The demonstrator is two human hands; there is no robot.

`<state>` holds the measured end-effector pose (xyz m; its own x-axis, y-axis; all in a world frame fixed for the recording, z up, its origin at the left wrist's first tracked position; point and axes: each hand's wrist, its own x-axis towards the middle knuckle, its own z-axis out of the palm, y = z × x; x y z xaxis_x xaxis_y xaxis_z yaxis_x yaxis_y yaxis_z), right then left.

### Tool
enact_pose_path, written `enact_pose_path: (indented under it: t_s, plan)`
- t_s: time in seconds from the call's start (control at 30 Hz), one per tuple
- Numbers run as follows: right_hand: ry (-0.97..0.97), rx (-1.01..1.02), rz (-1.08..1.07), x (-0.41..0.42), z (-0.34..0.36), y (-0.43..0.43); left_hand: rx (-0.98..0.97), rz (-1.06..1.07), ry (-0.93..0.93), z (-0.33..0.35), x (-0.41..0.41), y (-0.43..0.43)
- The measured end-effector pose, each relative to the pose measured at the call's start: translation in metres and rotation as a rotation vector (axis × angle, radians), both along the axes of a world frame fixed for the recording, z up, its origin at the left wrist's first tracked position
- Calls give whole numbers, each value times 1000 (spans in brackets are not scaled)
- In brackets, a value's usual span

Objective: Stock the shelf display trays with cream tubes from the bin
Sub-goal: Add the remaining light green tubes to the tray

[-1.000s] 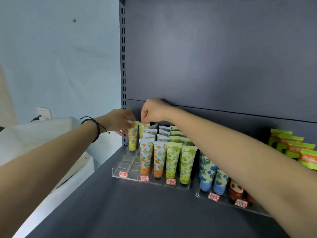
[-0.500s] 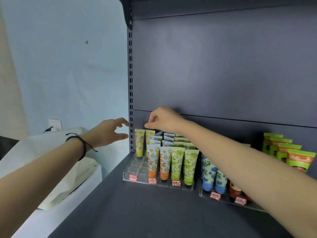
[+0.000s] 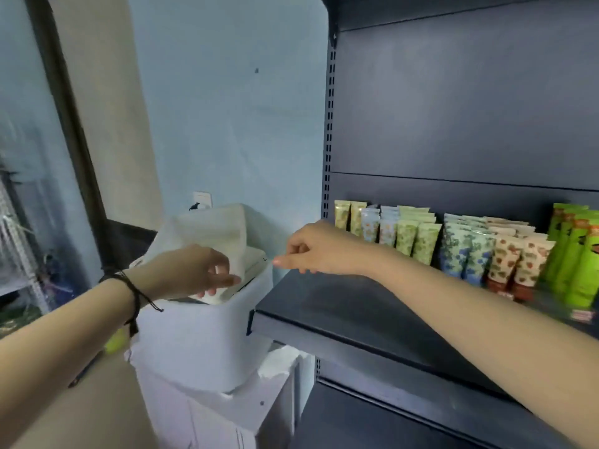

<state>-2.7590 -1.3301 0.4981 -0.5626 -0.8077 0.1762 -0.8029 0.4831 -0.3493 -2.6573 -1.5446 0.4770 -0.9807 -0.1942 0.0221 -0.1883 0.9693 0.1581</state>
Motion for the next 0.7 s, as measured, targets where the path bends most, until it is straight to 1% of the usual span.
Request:
enact_pose_path:
  t_s: [0.13,0.23,0.33,0.47,0.6,0.7]
  plan:
    - [-45,71,115,60,-46,-33,4,-8,-240,-51,68,-8]
    - [-117,126,210,98,-93,-53,33,-17,-331,-101,112,-16]
    - [-202,241,281,126,-153,-68,44,-12,-399,-162,147,-27]
    - [-381,406,292,147,-261,-73,260,103,-488,-263,183,-34]
    - [-538,552,271,164,-390,-61,432,266,-542,-390,216,-18]
    - [-621,629,224,179,-484,-46,652,395,-538,-489,243,8]
